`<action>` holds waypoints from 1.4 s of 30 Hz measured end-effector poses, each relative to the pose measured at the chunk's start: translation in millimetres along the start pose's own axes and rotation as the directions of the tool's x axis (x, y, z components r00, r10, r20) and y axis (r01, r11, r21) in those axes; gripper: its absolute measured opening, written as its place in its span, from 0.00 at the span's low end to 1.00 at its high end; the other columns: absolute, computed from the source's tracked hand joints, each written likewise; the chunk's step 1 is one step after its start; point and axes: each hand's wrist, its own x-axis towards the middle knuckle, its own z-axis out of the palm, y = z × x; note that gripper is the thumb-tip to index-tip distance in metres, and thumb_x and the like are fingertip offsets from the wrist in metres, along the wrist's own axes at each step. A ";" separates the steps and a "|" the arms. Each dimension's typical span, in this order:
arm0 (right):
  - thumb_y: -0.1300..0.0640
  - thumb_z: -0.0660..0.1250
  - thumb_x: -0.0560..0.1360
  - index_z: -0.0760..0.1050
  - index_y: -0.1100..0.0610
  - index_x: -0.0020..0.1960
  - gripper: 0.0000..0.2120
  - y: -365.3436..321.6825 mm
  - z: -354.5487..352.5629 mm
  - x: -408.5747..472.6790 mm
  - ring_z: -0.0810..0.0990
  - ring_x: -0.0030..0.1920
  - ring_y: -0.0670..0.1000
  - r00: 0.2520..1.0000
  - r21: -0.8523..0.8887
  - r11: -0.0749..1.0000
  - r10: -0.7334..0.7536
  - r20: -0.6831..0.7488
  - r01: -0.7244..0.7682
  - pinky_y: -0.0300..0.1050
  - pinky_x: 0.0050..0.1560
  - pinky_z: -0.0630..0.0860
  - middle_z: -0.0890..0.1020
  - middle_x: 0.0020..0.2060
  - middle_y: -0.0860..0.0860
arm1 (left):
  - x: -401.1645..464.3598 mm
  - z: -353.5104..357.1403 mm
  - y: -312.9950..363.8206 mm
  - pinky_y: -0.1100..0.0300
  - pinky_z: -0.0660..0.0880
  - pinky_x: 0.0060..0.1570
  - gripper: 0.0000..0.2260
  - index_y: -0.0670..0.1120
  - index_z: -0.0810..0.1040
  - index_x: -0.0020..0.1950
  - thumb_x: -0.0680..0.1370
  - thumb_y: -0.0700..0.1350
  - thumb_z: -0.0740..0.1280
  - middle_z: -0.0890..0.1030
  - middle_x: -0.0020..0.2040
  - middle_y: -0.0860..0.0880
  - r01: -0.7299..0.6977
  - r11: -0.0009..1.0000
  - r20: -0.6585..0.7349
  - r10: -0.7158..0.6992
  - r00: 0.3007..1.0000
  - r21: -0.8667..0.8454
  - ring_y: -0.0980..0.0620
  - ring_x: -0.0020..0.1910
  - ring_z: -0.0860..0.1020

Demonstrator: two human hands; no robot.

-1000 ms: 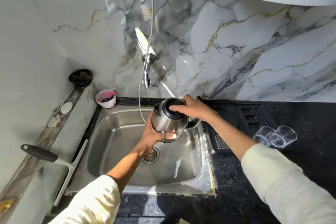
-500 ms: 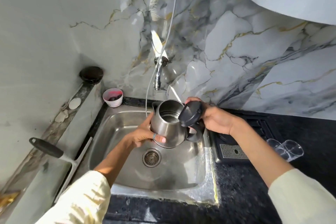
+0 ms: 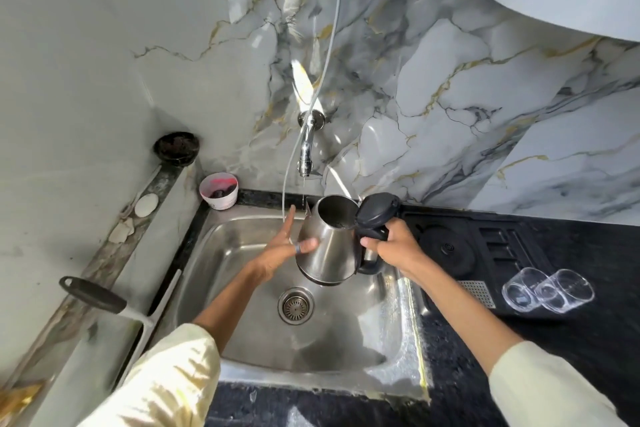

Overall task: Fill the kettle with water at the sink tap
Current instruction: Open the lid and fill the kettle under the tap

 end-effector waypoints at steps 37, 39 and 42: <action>0.75 0.71 0.72 0.80 0.69 0.60 0.17 1.4 89.9 94.6 0.80 0.52 0.49 0.989 0.184 0.982 -0.019 -0.145 0.046 0.24 0.45 0.75 0.83 0.50 0.54 | 97.0 -110.2 49.8 0.41 0.50 0.85 0.36 0.40 0.51 0.86 0.85 0.62 0.47 0.53 0.87 0.41 -0.129 -0.323 0.250 0.369 0.895 0.937 0.41 0.87 0.50; 0.75 0.72 0.72 0.80 0.69 0.61 0.17 3.0 91.0 92.9 0.80 0.53 0.50 0.988 0.195 0.980 -0.004 -0.152 0.034 0.35 0.51 0.76 0.83 0.51 0.54 | 94.0 -112.7 45.6 0.41 0.47 0.85 0.35 0.43 0.48 0.87 0.85 0.63 0.45 0.49 0.88 0.43 -0.130 -0.357 0.259 0.345 0.902 0.925 0.42 0.87 0.48; 0.75 0.72 0.73 0.79 0.68 0.61 0.17 4.2 91.8 90.1 0.80 0.55 0.51 0.987 0.225 0.974 0.034 -0.157 0.003 0.45 0.59 0.77 0.82 0.52 0.54 | 90.5 -115.2 47.4 0.40 0.45 0.85 0.34 0.47 0.43 0.87 0.85 0.63 0.42 0.46 0.88 0.46 -0.128 -0.390 0.272 0.341 0.900 0.912 0.43 0.87 0.45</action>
